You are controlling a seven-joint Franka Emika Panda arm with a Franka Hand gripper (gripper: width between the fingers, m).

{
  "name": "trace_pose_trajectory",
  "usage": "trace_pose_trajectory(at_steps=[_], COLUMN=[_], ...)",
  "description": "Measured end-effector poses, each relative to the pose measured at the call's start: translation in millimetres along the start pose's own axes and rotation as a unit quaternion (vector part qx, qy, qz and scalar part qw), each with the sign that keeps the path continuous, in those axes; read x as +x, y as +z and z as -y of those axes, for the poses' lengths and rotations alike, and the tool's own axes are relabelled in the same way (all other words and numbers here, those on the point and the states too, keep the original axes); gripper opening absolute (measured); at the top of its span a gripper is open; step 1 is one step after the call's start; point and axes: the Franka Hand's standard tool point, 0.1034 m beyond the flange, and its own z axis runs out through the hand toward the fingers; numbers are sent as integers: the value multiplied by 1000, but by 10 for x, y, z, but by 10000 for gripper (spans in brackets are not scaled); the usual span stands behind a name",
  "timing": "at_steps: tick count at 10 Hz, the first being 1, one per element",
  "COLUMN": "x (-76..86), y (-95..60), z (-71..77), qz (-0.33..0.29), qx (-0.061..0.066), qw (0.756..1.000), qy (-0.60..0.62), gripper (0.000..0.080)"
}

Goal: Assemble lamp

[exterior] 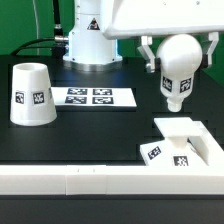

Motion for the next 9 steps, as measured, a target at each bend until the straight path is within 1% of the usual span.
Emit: trace_pose_trajectory(at_steps=[2,4,5,6,7,8,9], x=[-13,12,58,157,207,148,118], y=[18,15,-19,-67,-95,-60,-32], z=[-3,-4,42,75,100,67,54], qz=[1,-14,-14,-40,-89,-118,-124], qx=[1,-2,-10,-14,-14,-16,-16], qw=[1000,1000,999,997,994,991,990], qy=[3,-5,-48,-61,-66,-65,-63], gripper=[573,573,573,573,573,573,573])
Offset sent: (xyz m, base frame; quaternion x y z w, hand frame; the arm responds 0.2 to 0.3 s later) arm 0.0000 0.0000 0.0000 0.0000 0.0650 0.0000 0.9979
